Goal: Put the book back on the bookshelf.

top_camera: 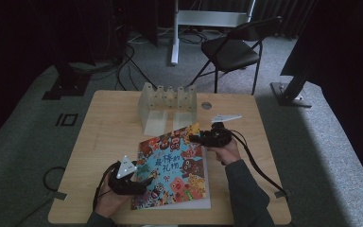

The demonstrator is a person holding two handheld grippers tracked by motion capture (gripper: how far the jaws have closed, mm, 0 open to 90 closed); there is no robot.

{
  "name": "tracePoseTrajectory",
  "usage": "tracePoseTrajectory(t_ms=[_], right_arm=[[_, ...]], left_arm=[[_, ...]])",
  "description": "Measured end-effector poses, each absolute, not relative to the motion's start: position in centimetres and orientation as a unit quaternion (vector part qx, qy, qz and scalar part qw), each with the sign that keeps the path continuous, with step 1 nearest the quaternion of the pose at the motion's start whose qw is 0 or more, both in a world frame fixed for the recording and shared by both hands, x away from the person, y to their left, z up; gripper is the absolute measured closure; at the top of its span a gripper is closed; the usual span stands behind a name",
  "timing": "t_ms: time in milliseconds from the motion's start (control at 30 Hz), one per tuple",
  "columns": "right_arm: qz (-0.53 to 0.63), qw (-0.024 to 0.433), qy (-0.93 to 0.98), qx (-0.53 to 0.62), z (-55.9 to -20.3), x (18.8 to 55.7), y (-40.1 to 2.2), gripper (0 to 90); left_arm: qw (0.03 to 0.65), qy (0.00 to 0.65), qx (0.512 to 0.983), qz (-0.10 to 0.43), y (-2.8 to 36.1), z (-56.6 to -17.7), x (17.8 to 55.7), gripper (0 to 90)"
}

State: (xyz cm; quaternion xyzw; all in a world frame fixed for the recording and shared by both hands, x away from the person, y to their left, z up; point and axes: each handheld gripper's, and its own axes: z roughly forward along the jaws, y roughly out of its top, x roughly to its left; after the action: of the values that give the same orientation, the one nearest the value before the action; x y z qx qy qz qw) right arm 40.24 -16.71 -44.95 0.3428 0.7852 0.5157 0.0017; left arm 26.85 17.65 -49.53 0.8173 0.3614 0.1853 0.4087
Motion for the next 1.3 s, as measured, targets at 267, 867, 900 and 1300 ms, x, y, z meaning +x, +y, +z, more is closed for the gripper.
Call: tracePoseTrajectory(t_ms=[267, 867, 900, 1300], right_arm=[[0.524, 0.007, 0.779, 0.344, -44.6, 39.8, -16.7, 63.4], [0.562, 0.022, 0.763, 0.318, -42.6, 37.9, -17.7, 69.0], [0.564, 0.022, 0.762, 0.317, -42.5, 37.8, -17.8, 69.3], [0.583, 0.023, 0.756, 0.297, -41.5, 36.9, -18.6, 72.2]], left_arm=[[0.417, 0.387, 0.807, 0.162, 18.8, -50.3, 28.7, 14.4], [0.443, 0.405, 0.789, 0.135, 20.4, -50.7, 30.7, 14.8], [0.444, 0.406, 0.788, 0.134, 20.4, -50.8, 30.7, 14.8], [0.451, 0.407, 0.785, 0.124, 20.2, -51.0, 31.5, 14.7]])
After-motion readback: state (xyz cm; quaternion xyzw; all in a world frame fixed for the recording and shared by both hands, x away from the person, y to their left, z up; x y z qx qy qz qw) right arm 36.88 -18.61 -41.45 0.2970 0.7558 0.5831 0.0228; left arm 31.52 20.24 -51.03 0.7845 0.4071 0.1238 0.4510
